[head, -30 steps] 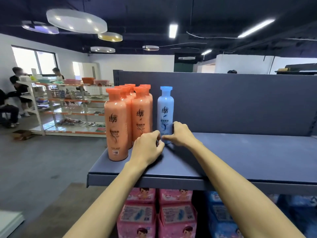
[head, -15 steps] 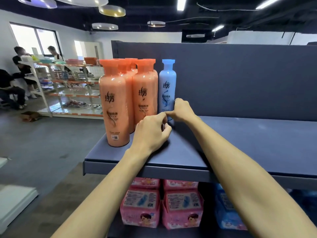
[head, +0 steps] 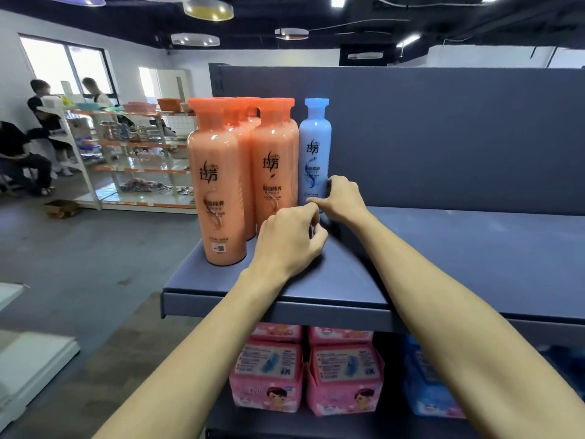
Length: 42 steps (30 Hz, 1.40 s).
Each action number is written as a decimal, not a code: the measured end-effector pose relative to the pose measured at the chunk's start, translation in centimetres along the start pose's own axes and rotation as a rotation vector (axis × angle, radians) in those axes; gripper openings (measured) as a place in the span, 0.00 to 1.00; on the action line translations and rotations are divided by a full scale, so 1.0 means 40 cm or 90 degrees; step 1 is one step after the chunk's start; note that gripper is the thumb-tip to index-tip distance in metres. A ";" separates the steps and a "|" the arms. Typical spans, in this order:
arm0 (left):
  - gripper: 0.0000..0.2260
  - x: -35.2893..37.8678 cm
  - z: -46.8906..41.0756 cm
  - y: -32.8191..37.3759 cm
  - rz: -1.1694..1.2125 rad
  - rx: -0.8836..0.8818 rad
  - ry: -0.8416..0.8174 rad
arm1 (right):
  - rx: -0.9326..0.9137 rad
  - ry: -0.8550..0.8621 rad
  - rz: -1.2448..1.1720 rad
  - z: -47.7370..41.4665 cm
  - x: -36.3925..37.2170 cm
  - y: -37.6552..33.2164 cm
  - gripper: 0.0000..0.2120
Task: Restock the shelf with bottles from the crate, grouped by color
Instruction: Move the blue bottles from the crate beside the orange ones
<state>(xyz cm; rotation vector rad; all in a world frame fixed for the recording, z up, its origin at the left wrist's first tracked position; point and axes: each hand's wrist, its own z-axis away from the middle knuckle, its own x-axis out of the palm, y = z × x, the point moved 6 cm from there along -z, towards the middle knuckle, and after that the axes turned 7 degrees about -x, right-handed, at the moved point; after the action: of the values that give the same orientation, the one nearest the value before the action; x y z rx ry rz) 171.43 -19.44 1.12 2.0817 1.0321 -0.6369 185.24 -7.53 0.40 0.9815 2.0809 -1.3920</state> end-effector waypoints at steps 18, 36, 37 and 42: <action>0.09 -0.097 0.023 0.134 0.120 0.059 -0.006 | -0.112 0.123 0.028 0.368 -0.312 -0.099 0.18; 0.03 0.075 0.485 0.267 0.474 -0.011 -0.012 | -0.044 0.176 -0.058 0.862 -0.273 0.157 0.12; 0.04 0.127 0.524 0.263 0.456 -0.022 -0.057 | -0.024 0.159 -0.054 0.884 -0.253 0.193 0.12; 0.02 0.348 0.724 0.211 0.343 -0.101 -0.247 | 0.104 0.056 -0.039 1.002 -0.131 0.386 0.14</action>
<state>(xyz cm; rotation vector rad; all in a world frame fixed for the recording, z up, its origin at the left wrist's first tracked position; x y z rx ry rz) 182.90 -38.95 -23.19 1.8796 0.2719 -0.6192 199.57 -42.37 -20.89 1.0693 2.1037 -1.5975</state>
